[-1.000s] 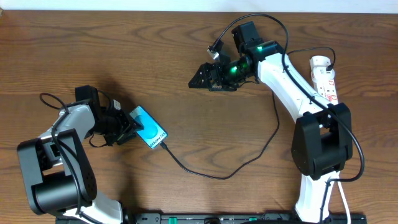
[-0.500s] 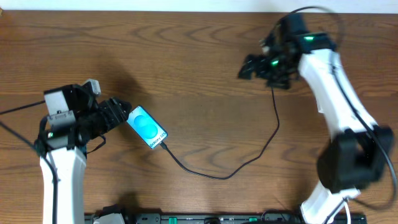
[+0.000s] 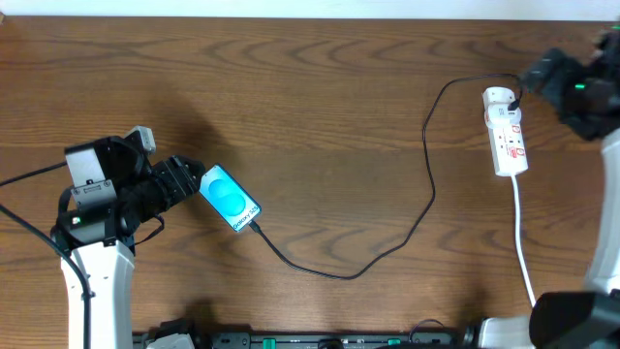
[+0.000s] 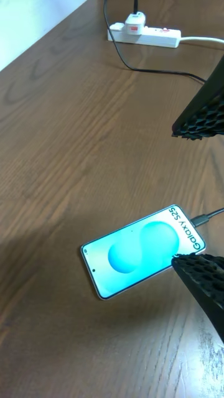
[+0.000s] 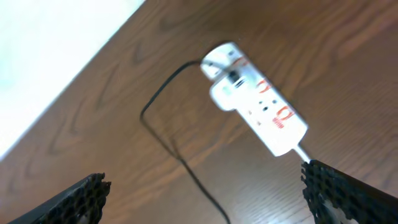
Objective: Plug charger to phone and switch on socket
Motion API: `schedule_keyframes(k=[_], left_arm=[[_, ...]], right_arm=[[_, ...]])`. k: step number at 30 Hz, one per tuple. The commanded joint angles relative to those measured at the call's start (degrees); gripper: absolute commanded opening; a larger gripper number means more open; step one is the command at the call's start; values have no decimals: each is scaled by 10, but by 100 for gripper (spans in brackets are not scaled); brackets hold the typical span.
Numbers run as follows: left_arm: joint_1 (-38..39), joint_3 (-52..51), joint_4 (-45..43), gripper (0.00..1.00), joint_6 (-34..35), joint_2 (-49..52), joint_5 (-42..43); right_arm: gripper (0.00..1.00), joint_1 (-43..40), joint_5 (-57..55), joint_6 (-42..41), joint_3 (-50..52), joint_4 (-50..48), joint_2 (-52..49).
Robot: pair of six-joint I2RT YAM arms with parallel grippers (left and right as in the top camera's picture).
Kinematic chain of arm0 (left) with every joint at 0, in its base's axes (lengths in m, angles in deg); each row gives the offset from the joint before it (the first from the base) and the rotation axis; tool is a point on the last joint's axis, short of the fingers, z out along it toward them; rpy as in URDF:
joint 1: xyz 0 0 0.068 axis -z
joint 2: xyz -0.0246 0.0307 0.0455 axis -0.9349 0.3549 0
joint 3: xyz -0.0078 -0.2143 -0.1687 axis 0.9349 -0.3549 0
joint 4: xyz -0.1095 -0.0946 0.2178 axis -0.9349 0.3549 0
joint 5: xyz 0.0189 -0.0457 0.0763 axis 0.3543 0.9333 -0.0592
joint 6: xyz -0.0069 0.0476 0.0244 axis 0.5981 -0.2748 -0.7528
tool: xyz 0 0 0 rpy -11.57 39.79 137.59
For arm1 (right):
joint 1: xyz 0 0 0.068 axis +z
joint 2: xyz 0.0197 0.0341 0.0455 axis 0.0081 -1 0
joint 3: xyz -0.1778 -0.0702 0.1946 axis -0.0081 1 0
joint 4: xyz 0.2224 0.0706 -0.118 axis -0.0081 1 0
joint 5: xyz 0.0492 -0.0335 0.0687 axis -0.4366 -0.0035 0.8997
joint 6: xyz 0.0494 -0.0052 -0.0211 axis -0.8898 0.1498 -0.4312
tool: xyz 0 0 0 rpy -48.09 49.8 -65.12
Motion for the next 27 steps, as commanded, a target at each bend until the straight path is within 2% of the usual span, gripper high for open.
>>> schedule_keyframes(k=[1, 3, 6, 9, 15, 18, 27], left_arm=[[-2, 3, 2, 60, -6, 5, -4], [-2, 3, 2, 60, -6, 5, -4], [-2, 3, 3, 60, -6, 5, -4], [-2, 3, 6, 61, -6, 5, -5], [-2, 3, 8, 61, -6, 5, -5], [-2, 3, 12, 61, -6, 5, -5], [-2, 3, 12, 61, -6, 5, -17]], right_arm=[[99, -65, 153, 44, -5, -22, -45], [99, -94, 218, 81, -5, -35, -76], [99, -115, 258, 144, -5, -42, -115], [99, -118, 266, 219, -5, -36, -159], [99, -116, 250, 311, -5, -28, -219], [99, -113, 217, 317, -5, -31, -232], [99, -90, 217, 327, -5, -67, -269]])
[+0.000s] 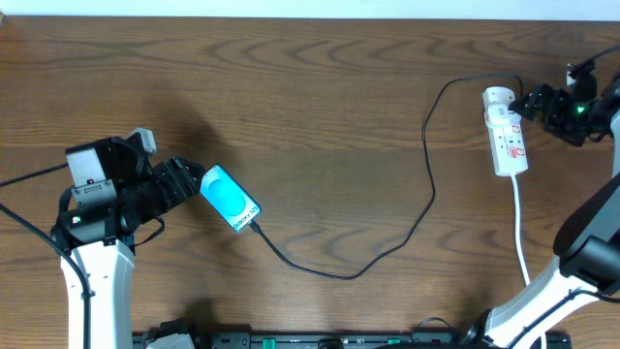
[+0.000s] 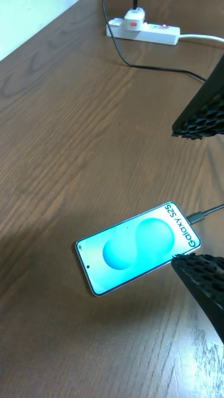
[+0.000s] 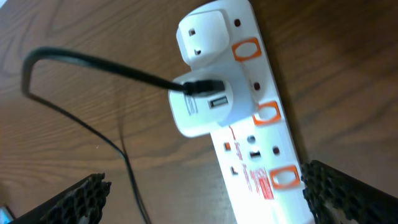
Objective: Plug charger to phone and switch on socket
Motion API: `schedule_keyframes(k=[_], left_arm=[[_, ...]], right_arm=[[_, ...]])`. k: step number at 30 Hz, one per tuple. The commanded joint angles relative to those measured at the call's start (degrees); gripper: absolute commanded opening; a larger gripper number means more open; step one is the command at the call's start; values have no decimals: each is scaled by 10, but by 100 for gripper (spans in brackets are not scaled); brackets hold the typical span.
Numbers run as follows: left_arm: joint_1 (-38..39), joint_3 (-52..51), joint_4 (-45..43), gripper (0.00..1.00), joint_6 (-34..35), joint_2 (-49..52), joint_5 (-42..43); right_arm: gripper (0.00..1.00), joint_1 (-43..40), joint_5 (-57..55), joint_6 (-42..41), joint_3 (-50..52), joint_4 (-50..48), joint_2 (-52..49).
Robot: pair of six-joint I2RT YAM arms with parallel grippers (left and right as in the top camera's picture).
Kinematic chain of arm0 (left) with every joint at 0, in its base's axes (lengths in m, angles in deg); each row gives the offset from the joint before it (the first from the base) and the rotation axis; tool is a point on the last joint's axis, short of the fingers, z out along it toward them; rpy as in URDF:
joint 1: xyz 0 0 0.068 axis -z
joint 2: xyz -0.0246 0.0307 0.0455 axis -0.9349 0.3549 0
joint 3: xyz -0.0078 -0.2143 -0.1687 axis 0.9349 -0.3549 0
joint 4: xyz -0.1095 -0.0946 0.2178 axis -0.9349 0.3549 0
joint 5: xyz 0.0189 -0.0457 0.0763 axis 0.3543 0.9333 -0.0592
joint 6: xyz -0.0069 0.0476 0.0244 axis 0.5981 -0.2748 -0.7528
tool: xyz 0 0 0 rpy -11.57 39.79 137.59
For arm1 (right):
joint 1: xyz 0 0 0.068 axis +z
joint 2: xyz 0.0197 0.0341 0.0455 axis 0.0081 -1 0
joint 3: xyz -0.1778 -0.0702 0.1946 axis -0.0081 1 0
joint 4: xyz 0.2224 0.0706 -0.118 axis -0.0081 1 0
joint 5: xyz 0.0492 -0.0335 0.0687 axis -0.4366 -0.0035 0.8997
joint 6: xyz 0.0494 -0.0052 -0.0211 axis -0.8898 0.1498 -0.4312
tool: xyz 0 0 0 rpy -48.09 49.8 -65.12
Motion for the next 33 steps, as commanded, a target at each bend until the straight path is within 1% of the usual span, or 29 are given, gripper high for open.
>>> schedule_keyframes(k=[1, 3, 9, 19, 25, 33], left_arm=[[-2, 3, 2, 61, -6, 3, -12], [-2, 3, 2, 61, -6, 3, -12], [-2, 3, 2, 61, -6, 3, -12], [-2, 3, 2, 61, -6, 3, -12], [-2, 3, 5, 61, -7, 3, -12], [-2, 3, 10, 61, -8, 3, -25]], right_arm=[[99, 22, -1, 26, -5, -13, -17], [99, 37, -2, 43, -5, -19, -23], [99, 54, -24, 42, -5, -30, -36], [99, 52, -59, 14, -5, -37, -42], [99, 54, -71, -23, -4, -51, -43], [99, 55, -70, -25, -4, -60, -52]])
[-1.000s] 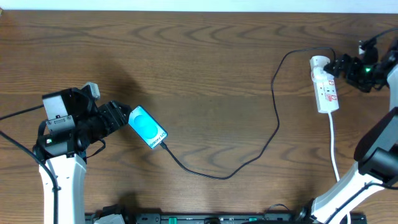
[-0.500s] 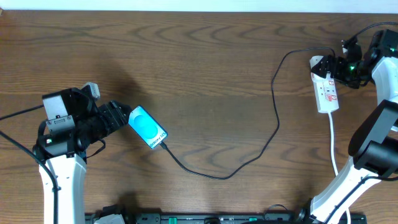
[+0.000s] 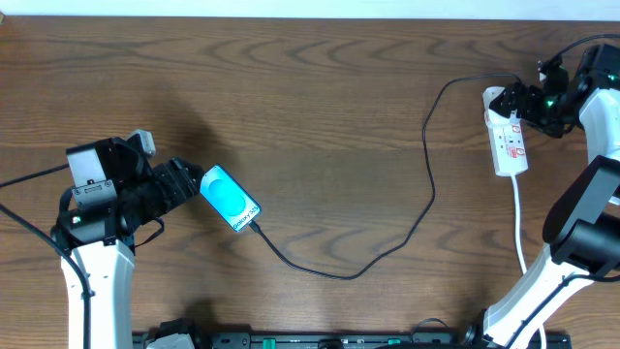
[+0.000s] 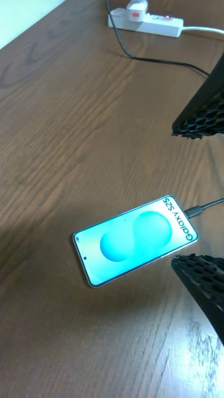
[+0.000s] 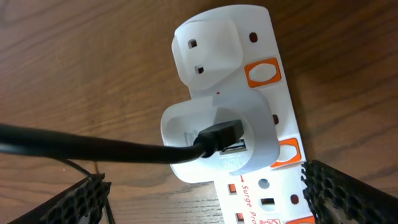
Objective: Plug charger to phone and switch on socket
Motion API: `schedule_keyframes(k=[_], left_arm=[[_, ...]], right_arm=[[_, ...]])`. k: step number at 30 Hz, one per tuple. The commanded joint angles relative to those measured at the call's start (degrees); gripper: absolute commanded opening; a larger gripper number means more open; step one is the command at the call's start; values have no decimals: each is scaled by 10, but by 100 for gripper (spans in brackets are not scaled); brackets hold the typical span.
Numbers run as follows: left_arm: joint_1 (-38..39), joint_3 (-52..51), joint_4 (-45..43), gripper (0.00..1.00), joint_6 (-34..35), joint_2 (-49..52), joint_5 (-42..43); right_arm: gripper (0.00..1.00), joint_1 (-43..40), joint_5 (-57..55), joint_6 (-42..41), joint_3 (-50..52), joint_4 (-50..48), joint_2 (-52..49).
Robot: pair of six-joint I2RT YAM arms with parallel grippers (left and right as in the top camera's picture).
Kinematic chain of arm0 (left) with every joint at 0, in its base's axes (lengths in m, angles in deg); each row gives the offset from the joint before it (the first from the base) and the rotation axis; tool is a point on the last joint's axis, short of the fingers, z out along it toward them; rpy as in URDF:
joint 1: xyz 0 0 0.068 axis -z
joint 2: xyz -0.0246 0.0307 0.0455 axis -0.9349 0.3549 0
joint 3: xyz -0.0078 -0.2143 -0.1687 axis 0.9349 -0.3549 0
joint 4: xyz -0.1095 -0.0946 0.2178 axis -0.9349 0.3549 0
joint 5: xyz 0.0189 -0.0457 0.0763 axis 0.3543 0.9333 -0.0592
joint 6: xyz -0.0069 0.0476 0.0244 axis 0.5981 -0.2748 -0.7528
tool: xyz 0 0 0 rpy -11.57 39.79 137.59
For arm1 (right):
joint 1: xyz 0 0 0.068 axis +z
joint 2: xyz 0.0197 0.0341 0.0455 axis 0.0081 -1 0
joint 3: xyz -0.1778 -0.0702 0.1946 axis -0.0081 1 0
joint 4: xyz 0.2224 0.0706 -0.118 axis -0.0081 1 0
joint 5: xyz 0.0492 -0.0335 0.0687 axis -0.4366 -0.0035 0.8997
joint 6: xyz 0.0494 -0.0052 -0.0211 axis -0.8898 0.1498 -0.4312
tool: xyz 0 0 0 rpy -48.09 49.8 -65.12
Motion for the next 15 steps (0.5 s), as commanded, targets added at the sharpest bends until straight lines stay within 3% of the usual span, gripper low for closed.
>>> schedule_keyframes(k=[1, 15], left_arm=[[-2, 3, 2, 61, -8, 3, -10], [-2, 3, 2, 62, -8, 3, -10]], right_arm=[[99, 3, -3, -11, -4, -4, -17], [99, 21, 1, -22, -4, -5, -42]])
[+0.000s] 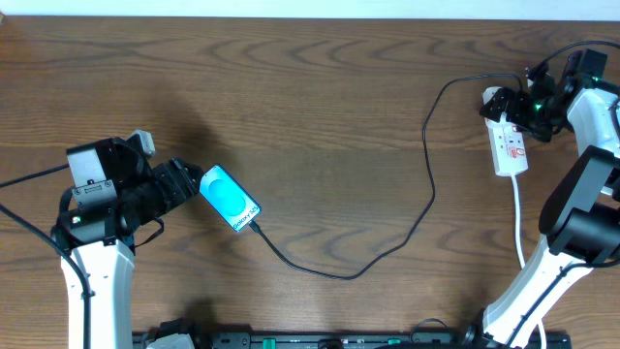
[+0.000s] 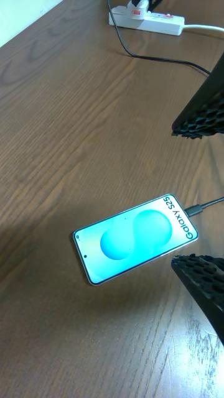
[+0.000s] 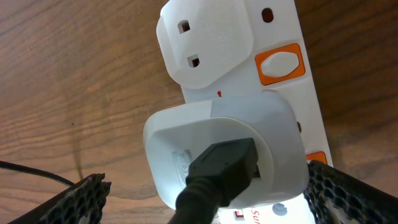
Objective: Plug charger to phone and switch on socket
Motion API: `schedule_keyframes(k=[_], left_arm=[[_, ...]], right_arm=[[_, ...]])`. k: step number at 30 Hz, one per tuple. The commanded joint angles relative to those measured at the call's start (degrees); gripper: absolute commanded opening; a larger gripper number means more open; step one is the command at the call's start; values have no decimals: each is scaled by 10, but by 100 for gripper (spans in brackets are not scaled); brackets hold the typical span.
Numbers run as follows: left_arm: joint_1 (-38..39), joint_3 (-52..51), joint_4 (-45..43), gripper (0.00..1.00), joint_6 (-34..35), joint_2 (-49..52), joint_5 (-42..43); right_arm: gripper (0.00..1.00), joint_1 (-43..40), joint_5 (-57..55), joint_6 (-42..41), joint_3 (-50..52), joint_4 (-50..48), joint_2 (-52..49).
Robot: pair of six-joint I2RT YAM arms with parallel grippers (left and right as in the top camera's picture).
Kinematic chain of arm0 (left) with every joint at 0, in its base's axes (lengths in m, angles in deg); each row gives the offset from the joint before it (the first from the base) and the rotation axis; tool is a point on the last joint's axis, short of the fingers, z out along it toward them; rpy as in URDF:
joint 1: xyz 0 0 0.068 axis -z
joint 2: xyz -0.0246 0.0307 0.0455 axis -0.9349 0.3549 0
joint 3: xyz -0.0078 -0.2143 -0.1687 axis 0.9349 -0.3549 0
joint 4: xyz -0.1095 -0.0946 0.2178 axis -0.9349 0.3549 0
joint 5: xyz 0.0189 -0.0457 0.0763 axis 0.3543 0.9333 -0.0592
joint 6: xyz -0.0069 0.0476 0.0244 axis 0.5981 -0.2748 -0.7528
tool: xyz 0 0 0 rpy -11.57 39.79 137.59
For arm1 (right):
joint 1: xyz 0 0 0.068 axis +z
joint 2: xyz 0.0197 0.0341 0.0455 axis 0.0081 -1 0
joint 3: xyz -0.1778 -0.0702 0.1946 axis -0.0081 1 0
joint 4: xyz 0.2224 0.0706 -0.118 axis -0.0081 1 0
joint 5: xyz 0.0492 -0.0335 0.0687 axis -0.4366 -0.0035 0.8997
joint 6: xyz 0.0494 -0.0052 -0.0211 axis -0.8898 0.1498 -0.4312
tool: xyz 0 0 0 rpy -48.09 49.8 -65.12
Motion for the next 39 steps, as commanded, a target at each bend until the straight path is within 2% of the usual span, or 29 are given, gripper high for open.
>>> schedule_keyframes(k=[1, 12, 31, 39], left_arm=[[-2, 3, 2, 62, -8, 3, -7], [-2, 3, 2, 62, -8, 3, -7], [-2, 3, 5, 62, -8, 3, -7], [-2, 3, 6, 62, -8, 3, -7]], right_arm=[[99, 10, 5, -13, -4, 2, -3], [99, 18, 11, -65, -4, 0, -3], [99, 40, 32, -78, -1, -10, -7], [99, 43, 62, -80, 4, -10, -54]])
